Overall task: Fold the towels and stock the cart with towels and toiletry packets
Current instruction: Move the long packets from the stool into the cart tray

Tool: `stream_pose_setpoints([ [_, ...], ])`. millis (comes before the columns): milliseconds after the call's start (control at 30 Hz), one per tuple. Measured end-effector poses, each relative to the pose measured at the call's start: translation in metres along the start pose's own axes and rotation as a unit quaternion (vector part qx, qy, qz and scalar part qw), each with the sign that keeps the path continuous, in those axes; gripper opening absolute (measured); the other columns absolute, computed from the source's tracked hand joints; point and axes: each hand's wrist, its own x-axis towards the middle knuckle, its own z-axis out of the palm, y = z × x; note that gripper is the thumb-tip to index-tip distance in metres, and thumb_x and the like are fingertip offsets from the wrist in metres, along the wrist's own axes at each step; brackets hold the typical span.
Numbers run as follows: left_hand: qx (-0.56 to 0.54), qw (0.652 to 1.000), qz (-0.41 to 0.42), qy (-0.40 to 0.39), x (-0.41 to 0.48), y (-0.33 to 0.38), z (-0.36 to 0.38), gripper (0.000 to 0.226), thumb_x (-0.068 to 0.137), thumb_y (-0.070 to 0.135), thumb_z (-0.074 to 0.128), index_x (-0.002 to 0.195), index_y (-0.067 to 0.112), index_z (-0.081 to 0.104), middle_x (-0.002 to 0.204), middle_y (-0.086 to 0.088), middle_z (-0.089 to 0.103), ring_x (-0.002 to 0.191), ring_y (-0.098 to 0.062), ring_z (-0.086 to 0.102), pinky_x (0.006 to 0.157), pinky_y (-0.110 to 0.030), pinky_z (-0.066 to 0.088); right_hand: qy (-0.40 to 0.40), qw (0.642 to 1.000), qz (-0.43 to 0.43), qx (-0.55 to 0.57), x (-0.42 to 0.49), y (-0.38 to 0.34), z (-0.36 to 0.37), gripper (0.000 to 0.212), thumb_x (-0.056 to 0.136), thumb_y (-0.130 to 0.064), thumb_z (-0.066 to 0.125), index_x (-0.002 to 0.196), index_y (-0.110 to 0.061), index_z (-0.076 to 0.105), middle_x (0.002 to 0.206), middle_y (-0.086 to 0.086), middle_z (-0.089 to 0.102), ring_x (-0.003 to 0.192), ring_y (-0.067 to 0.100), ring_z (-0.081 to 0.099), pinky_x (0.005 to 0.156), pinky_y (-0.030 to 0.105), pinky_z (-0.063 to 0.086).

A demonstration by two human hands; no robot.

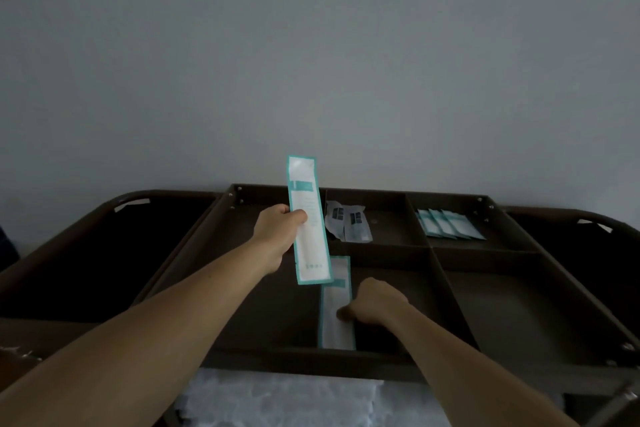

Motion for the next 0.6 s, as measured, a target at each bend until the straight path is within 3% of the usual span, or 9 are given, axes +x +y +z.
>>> stream_pose_setpoints([
  [100, -0.003, 0.999, -0.009, -0.037, 0.004, -0.002, 0.005, 0.010, 0.092, 0.018, 0.062, 0.093, 0.011, 0.069, 0.097, 0.001, 0.071, 0.089, -0.016, 0.068, 0.064, -0.024, 0.049, 0.078, 0.995, -0.013, 0.055, -0.004, -0.005, -0.014, 0.029, 0.086, -0.051, 0.068, 0.082, -0.023, 0.061, 0.081, -0.002, 0.066, 0.071, 0.012, 0.064, 0.058, 0.030, 0.049],
  [167, -0.006, 0.998, -0.021, -0.061, 0.007, -0.003, 0.009, 0.008, 0.088, 0.017, 0.067, 0.090, 0.011, 0.072, 0.096, -0.003, 0.074, 0.088, -0.021, 0.070, 0.067, -0.030, 0.052, 0.140, 0.963, -0.053, 0.222, -0.008, -0.008, -0.027, 0.032, 0.093, -0.048, 0.061, 0.083, -0.018, 0.068, 0.082, 0.003, 0.072, 0.067, 0.012, 0.067, 0.063, 0.034, 0.055],
  [267, -0.029, 0.987, -0.056, -0.146, 0.005, -0.008, 0.021, 0.009, 0.085, 0.019, 0.072, 0.091, 0.013, 0.073, 0.090, -0.008, 0.077, 0.081, -0.027, 0.075, 0.063, -0.035, 0.057, 0.158, 0.897, -0.104, 0.400, -0.023, -0.008, -0.047, 0.026, 0.095, -0.040, 0.064, 0.083, -0.018, 0.069, 0.068, -0.005, 0.072, 0.043, 0.000, 0.055, 0.041, 0.019, 0.043],
  [333, -0.028, 0.979, -0.062, -0.193, 0.002, -0.012, 0.030, 0.011, 0.085, 0.023, 0.074, 0.090, 0.013, 0.072, 0.088, -0.010, 0.077, 0.080, -0.028, 0.075, 0.063, -0.036, 0.056, 0.148, 0.897, -0.116, 0.400, -0.031, -0.005, -0.051, 0.016, 0.092, -0.031, 0.070, 0.083, -0.019, 0.068, 0.055, -0.009, 0.066, 0.037, -0.002, 0.051, 0.037, 0.013, 0.037],
  [433, 0.022, 0.976, -0.036, -0.212, 0.000, -0.016, 0.039, 0.010, 0.085, 0.024, 0.074, 0.083, 0.014, 0.072, 0.083, -0.008, 0.076, 0.070, -0.023, 0.074, 0.057, -0.033, 0.054, 0.138, 0.906, -0.090, 0.389, -0.034, 0.002, -0.048, 0.015, 0.088, -0.023, 0.076, 0.090, -0.010, 0.069, 0.056, -0.003, 0.062, 0.037, 0.003, 0.047, 0.037, 0.017, 0.036],
  [533, 0.040, 0.980, -0.021, -0.196, -0.001, -0.016, 0.038, 0.011, 0.082, 0.019, 0.071, 0.071, 0.017, 0.071, 0.074, -0.005, 0.073, 0.059, -0.017, 0.067, 0.046, -0.028, 0.047, 0.162, 0.907, -0.061, 0.383, -0.032, 0.012, -0.041, 0.020, 0.087, -0.019, 0.076, 0.090, -0.002, 0.068, 0.061, 0.006, 0.058, 0.043, 0.009, 0.045, 0.041, 0.020, 0.037],
  [600, 0.041, 0.986, -0.014, -0.160, 0.001, -0.014, 0.031, 0.010, 0.082, 0.020, 0.067, 0.074, 0.015, 0.070, 0.077, -0.007, 0.073, 0.059, -0.016, 0.064, 0.046, -0.027, 0.045, 0.157, 0.916, -0.036, 0.367, -0.029, 0.021, -0.036, 0.018, 0.088, -0.019, 0.075, 0.089, -0.003, 0.068, 0.064, 0.007, 0.059, 0.048, 0.012, 0.047, 0.044, 0.021, 0.037],
])
